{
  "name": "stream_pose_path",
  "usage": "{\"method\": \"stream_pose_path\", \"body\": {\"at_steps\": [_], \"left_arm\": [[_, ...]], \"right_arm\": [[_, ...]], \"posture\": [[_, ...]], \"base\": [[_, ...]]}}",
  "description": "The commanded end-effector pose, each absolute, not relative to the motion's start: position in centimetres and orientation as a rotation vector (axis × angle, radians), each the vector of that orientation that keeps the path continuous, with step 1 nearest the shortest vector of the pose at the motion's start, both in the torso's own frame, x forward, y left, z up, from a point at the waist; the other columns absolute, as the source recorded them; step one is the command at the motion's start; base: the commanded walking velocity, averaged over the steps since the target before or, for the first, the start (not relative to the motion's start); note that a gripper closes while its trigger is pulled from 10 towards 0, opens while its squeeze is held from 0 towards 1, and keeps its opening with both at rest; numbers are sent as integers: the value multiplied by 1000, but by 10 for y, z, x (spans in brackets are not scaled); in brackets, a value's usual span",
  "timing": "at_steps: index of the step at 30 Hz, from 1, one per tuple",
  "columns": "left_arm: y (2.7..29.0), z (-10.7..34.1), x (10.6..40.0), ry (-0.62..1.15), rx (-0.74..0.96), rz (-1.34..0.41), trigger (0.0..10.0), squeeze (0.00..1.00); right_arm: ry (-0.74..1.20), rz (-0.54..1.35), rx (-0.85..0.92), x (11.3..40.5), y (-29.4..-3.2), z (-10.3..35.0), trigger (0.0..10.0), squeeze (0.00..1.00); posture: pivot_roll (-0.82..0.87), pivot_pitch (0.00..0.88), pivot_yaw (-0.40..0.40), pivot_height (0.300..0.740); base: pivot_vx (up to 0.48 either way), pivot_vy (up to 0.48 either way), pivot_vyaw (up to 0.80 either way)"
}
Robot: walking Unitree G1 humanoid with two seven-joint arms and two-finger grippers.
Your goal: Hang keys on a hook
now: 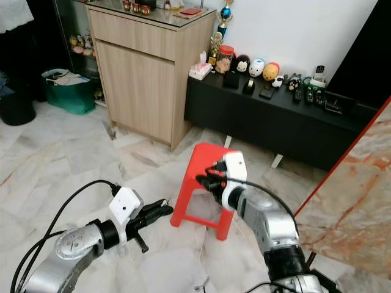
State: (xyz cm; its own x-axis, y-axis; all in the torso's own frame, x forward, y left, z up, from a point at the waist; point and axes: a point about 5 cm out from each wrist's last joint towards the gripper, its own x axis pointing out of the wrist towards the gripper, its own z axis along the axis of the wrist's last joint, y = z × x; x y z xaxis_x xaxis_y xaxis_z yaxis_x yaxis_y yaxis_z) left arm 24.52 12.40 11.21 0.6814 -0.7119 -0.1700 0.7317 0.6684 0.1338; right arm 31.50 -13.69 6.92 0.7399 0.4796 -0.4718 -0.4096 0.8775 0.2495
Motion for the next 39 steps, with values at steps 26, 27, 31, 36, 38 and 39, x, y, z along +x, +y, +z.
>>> {"method": "stream_pose_path", "body": {"at_steps": [26, 27, 31, 36, 38, 39], "left_arm": [[205, -40, 225, 689, 184, -129, 10000, 0], [209, -43, 222, 709, 161, -91, 10000, 0], [222, -58, 205, 791, 124, 19, 10000, 0], [238, -75, 175, 921, 65, 160, 10000, 0], [242, -79, 166, 951, 60, 186, 10000, 0], [242, -79, 166, 951, 60, 186, 10000, 0]], "right_arm": [[1064, 7, 14, 187, -201, -81, 10000, 0], [1068, 0, 14, 186, -201, -82, 10000, 0], [1072, -50, 38, 182, -201, -84, 10000, 0], [1063, -99, 101, 178, -196, -87, 10000, 0], [1065, -115, 119, 175, -191, -89, 10000, 0], [1065, -115, 119, 175, -191, -89, 10000, 0]], "posture": [[115, 0, -138, 740], [110, 0, -133, 740], [93, 0, -114, 740], [79, 0, -78, 740], [78, 0, -51, 740], [78, 0, -51, 740]], "base": [[0, 0, 0], [0, 0, 0], [0, 0, 0], [0, 0, 0], [0, 0, 0], [0, 0, 0]]}}
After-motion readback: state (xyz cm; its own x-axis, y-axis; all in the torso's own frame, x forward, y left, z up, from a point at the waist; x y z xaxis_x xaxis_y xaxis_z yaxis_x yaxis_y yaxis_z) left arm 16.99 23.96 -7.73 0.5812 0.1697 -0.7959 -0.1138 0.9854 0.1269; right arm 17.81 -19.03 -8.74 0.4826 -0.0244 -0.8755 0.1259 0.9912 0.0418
